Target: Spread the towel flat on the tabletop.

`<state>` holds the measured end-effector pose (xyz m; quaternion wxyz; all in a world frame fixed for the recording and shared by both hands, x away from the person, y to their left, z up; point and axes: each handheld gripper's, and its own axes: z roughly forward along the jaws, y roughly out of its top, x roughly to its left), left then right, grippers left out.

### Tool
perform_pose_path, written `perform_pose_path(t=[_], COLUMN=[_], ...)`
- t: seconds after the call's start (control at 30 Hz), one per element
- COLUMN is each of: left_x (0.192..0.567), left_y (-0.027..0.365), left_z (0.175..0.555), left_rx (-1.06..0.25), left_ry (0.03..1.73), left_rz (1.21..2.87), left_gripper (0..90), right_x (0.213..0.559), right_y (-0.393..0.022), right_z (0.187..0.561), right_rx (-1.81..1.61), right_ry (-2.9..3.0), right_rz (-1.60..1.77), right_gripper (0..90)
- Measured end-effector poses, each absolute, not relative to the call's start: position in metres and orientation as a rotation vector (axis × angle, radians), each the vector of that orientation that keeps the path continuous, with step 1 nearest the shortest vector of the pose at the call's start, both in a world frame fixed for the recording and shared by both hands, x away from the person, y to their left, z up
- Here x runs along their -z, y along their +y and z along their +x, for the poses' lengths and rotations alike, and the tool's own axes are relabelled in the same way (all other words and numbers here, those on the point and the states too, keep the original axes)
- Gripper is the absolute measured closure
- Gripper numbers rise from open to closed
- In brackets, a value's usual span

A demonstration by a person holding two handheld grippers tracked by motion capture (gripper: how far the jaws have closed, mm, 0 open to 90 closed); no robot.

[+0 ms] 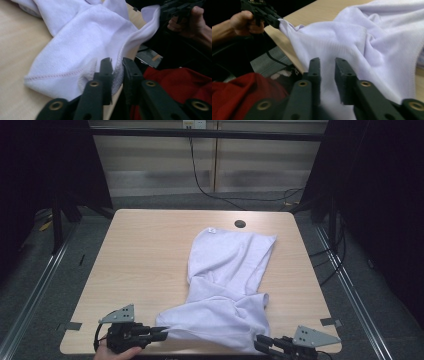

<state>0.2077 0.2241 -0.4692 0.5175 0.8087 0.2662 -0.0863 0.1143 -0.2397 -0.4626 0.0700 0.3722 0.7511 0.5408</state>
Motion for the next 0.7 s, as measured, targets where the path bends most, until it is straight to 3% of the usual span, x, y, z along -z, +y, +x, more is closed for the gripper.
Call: perform_pose_path(t=[0.17,0.4,0.53,0.57,0.6,0.63,0.67,0.7], left_x=[0.455,0.476,0.495,0.496,0.498,0.5,0.5,0.5], left_y=[0.228,0.196,0.175,0.169,0.165,0.164,0.165,0.167], left_z=[0.225,0.291,0.31,0.308,0.305,0.302,0.296,0.292], left_rx=[0.187,0.122,0.143,0.133,0.127,0.163,0.153,0.157], left_ry=[0.641,0.733,0.777,0.745,0.752,0.742,0.711,0.694], left_rz=[1.868,1.967,1.999,2.042,2.078,2.095,2.112,2.123], left_gripper=[59.4,61.6,56.1,55.0,55.1,58.0,65.0,71.3], right_x=[0.454,0.472,0.484,0.486,0.487,0.486,0.485,0.481], right_y=[-0.256,-0.262,-0.262,-0.262,-0.26,-0.259,-0.257,-0.256], right_z=[0.128,0.187,0.208,0.21,0.21,0.208,0.204,0.199], right_rx=[-1.635,-1.455,-1.296,-1.32,-1.323,-1.344,-1.383,-1.402], right_ry=[2.184,2.16,2.202,2.211,2.223,2.241,2.233,2.23], right_rz=[1.165,1.305,1.356,1.354,1.355,1.328,1.319,1.301], right_gripper=[62.8,56.7,52.9,56.1,70.9,79.5,86.8,88.5])
